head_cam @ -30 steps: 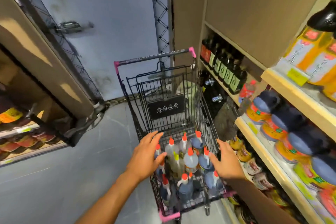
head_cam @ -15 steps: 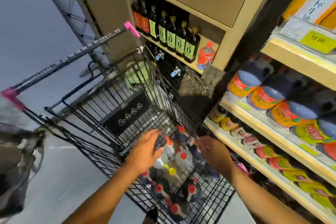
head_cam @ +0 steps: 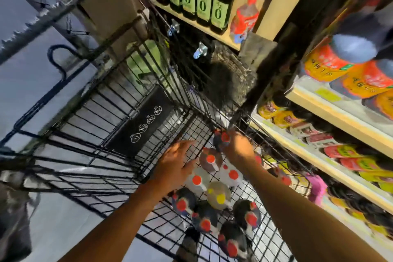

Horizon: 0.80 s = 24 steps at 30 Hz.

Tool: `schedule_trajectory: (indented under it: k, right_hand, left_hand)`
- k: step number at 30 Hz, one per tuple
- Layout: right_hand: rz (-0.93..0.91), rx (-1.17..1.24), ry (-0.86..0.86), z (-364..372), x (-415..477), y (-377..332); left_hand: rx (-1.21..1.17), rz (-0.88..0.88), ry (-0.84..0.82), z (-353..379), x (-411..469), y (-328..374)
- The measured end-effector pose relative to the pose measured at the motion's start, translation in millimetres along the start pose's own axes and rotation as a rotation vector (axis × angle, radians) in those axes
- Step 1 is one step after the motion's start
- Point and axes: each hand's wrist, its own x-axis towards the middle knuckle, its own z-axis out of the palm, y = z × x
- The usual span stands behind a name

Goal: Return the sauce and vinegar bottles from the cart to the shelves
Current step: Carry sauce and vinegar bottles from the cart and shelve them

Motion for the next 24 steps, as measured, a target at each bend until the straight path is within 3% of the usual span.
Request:
schedule_trajectory:
  k: [3,11,14,24]
  right_hand:
    - [-0.023,-0.093,0.126,19.5,11.1,8.4]
    - [0.053,0.119,0.269,37.4,19.7,24.3]
    - [0.069,0.156,0.223,37.7,21.7,34.4]
    - [-0.185,0.360,0.349,-61.1,-2.2,-9.6]
  left_hand:
    - [-0.021,0.007,-0.003,1.4,6.9,-11.9]
    - [-0.052,0.042,0.004,-0.9,14.4,-29.0]
    - [-0.067,0.056,0.014,-0.6,15.0,-31.8]
    - [-0.269,0.093,0.110,-20.0,27.8,-7.0]
